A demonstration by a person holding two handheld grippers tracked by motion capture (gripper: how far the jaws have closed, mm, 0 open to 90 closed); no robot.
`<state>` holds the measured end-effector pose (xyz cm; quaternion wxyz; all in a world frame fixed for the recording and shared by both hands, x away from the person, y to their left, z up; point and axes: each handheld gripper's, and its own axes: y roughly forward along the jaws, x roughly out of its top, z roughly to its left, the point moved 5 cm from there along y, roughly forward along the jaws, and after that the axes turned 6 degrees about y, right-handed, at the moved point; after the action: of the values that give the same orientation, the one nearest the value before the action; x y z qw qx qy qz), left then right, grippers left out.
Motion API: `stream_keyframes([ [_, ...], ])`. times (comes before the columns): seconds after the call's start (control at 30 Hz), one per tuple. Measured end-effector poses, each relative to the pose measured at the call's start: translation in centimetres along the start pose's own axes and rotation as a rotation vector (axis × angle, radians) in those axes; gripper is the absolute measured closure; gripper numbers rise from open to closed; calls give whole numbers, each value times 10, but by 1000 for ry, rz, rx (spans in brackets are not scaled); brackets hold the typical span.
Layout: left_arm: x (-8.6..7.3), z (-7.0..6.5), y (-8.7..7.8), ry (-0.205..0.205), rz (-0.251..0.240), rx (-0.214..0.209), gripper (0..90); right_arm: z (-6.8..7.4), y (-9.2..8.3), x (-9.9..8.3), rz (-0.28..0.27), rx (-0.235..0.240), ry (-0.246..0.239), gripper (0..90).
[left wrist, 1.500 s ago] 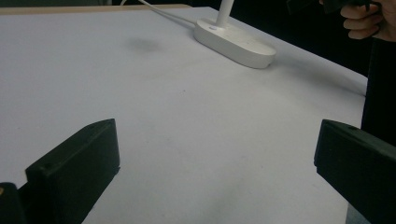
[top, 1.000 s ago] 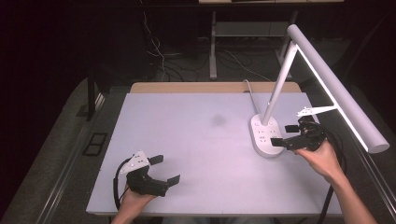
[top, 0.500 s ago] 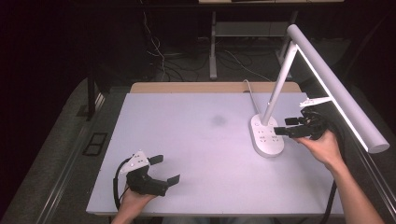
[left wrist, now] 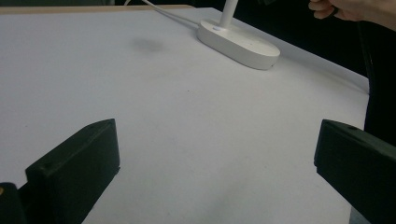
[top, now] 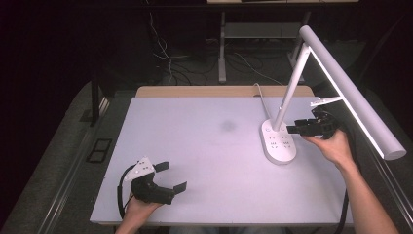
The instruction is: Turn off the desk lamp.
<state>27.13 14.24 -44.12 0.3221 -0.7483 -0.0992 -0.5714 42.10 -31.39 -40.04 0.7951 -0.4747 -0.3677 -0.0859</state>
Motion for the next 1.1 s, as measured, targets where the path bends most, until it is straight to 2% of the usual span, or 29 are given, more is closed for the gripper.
stream_keyframes([
  [0.1, 0, 0, 0, 2, 2, -1, 0, -2, 3, 1, -2, -1, 3, 523],
  [0.13, 0, 0, 0, 1, 3, -1, 0, -3, 6, 1, 3, 0, 11, 576],
  [0.2, 0, 0, 1, 4, 4, -2, 0, -4, 8, 1, 7, 1, 12, 598],
  [0.27, 0, 0, 1, 4, 3, -1, 0, -7, 15, 1, 14, -5, 13, 668],
  [0.53, 0, 0, 0, 1, 4, -1, 0, -12, 27, 0, 32, -7, 37, 828],
  [0.67, 0, 0, 0, 4, 4, -1, 0, -15, 30, 0, 36, -12, 59, 848],
  [0.77, 0, 0, 0, 4, 5, 0, 0, -21, 38, 0, 30, -22, 76, 899],
  [0.87, 0, 0, 0, 5, 5, 0, 0, -24, 41, 0, 31, -28, 95, 900],
  [0.97, 0, 1, 0, 1, 4, 0, 0, -31, 45, 1, 6, -50, 109, 900],
  [1.1, 0, 1, 0, 0, 4, 1, 0, -35, 48, 2, -19, -40, 137, 900],
])
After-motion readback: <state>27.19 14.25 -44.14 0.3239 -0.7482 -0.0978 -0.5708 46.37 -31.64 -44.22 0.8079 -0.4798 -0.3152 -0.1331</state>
